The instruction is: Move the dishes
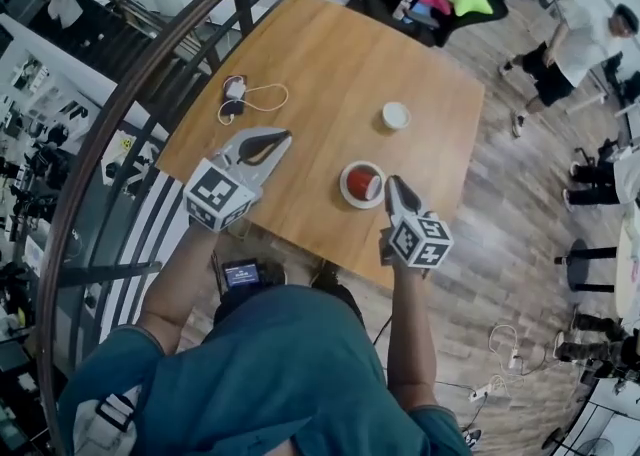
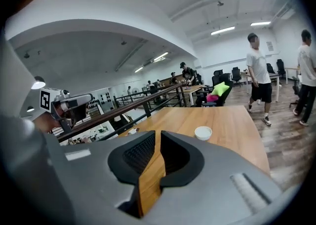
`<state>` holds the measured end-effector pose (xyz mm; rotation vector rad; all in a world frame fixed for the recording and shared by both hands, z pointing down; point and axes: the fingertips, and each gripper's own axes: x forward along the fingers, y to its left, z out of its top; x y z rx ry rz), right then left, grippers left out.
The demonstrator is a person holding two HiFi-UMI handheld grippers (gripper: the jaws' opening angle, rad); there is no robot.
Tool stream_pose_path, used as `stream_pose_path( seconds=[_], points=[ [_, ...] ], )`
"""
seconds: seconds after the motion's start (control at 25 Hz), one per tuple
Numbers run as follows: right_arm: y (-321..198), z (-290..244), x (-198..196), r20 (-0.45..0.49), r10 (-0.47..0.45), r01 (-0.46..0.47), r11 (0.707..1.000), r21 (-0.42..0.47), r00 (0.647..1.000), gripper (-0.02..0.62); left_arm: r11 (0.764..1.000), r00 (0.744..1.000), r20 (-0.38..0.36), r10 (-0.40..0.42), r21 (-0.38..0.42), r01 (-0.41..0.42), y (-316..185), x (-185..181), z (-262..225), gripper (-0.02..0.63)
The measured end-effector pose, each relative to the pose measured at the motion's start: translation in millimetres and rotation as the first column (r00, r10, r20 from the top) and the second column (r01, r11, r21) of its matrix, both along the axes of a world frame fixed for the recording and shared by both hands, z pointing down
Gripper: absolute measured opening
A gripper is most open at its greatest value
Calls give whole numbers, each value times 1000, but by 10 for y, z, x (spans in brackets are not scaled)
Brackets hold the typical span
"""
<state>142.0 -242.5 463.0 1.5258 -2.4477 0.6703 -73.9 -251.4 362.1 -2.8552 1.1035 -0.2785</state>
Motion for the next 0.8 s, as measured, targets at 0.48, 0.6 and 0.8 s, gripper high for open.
stream_pose_path(
  seconds=[0.48, 0.6, 0.8],
  points=[
    [-277, 1124, 46, 8, -26, 27, 971, -236, 1000, 97, 995, 998, 20, -58, -81, 60, -241, 32, 325, -3],
    [-284, 1378, 20, 0, -36, 34, 958, -285, 999, 107, 993, 997, 24, -67, -99, 69, -265, 23, 391, -5],
    [-275, 1719, 10, -32, -37, 23, 936, -352, 999, 112, 989, 996, 32, -79, -121, 83, -287, 5, 489, -4]
  ],
)
